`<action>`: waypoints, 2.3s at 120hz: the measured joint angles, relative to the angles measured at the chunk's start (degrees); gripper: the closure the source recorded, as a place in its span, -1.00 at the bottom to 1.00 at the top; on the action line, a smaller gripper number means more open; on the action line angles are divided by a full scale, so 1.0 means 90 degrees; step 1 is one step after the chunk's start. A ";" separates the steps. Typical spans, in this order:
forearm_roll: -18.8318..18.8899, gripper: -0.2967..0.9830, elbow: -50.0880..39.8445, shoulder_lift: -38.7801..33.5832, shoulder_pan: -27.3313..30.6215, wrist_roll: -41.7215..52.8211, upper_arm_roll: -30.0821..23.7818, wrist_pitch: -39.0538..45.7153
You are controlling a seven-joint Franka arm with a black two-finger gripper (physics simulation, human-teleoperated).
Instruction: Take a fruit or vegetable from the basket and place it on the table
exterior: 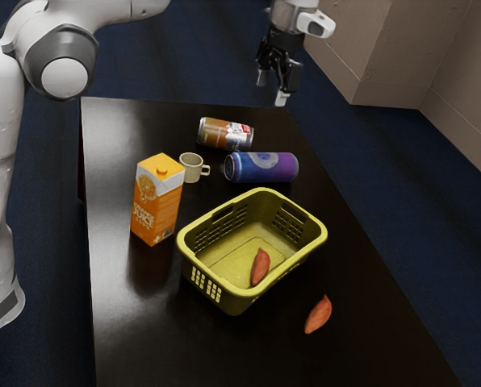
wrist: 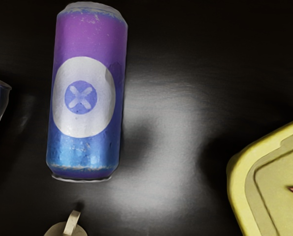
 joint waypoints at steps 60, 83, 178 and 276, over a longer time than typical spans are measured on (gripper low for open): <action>-0.0009 -0.54 0.0236 0.0004 -0.1573 0.0066 -0.0806 0.0415; -0.0005 -0.53 0.0233 0.0036 -0.2803 0.0068 -0.0877 0.0441; -0.0129 -0.54 -0.3892 -0.1734 -0.2849 -0.4837 -0.0188 0.2525; -0.0511 -0.54 -0.5544 -0.2146 -0.2849 -0.7740 0.0115 0.4066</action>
